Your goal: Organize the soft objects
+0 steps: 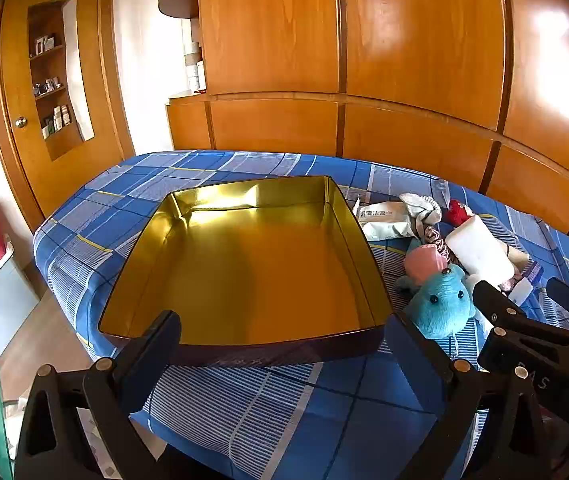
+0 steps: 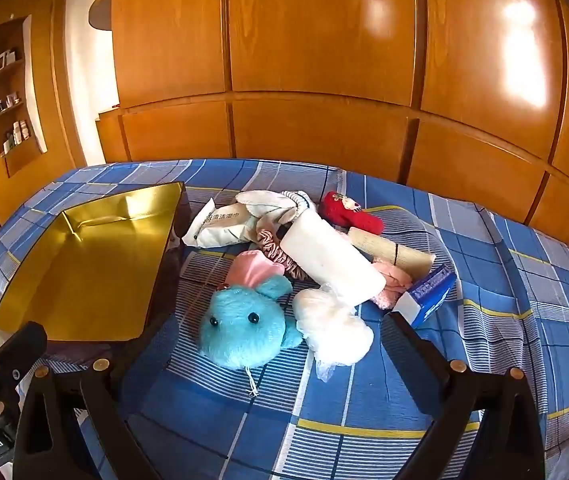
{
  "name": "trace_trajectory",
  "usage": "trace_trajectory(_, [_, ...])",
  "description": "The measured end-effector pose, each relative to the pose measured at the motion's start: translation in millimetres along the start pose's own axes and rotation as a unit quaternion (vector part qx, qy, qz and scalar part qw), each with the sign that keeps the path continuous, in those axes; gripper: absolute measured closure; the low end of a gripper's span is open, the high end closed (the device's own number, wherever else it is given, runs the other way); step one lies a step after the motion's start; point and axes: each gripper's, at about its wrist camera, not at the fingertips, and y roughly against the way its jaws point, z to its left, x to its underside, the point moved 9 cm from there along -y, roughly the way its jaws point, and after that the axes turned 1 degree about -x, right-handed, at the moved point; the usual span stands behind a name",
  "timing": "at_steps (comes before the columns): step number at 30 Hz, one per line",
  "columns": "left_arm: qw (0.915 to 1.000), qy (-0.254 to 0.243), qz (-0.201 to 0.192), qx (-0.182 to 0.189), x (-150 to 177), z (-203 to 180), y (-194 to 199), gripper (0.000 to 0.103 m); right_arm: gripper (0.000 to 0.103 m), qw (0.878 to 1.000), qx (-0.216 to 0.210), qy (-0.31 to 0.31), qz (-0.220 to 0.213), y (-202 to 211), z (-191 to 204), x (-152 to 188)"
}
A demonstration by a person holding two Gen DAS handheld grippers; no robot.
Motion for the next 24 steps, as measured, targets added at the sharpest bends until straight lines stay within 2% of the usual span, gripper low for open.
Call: trace_trajectory(24, [1.0000, 0.001, 0.003, -0.007, 0.9, 4.0, -4.8, 0.001, 0.000, 1.000, -0.001, 0.004, -0.008, -0.6, 3.4, -2.2])
